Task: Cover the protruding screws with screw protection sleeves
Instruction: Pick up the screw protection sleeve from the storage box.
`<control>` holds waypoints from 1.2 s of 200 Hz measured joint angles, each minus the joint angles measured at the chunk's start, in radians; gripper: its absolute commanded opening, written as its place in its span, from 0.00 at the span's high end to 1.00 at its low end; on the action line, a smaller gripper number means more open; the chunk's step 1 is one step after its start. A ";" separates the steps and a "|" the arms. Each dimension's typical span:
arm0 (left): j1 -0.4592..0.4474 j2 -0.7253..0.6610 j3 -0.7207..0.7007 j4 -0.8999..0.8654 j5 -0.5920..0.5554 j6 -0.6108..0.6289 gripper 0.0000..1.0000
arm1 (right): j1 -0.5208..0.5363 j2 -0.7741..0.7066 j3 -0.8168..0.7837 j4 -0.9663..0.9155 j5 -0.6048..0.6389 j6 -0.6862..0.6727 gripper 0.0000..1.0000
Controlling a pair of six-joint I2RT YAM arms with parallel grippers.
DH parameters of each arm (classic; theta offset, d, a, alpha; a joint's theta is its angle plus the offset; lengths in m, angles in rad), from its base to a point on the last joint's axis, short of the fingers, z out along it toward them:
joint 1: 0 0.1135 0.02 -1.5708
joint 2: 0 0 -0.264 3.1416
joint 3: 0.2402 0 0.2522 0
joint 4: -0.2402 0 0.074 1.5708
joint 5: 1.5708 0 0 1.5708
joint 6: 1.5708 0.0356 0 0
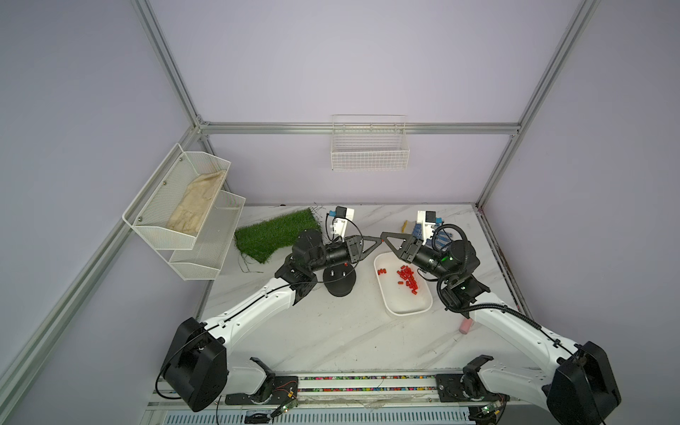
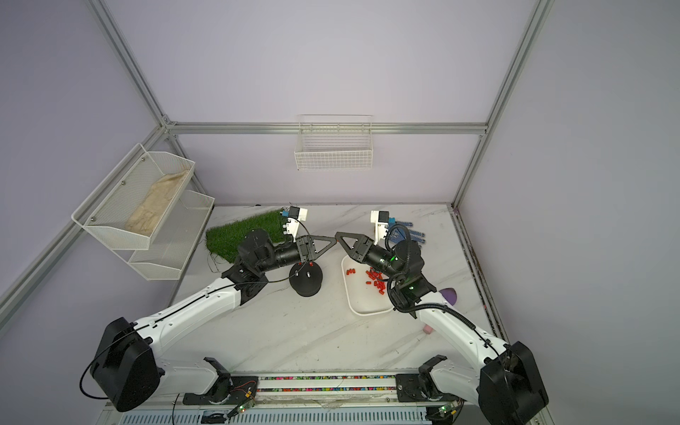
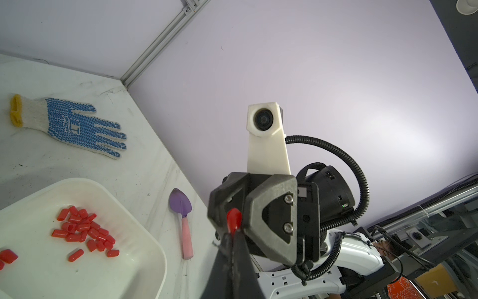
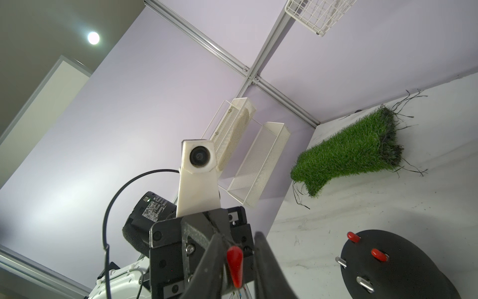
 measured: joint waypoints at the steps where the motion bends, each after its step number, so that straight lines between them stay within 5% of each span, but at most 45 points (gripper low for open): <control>1: 0.000 0.000 0.000 -0.001 0.000 0.000 1.00 | 0.000 0.000 0.000 0.000 0.000 -0.002 0.68; 84: 0.003 -0.012 0.000 -0.111 0.029 0.056 1.00 | -0.042 -0.032 0.097 -0.251 0.002 -0.110 0.52; 178: 0.069 -0.061 0.001 -0.298 0.185 0.163 1.00 | -0.138 0.108 0.464 -0.826 -0.259 -0.438 0.66; 240: 0.100 -0.086 0.002 -0.365 0.306 0.211 1.00 | -0.138 0.118 0.514 -1.087 -0.395 -0.618 0.69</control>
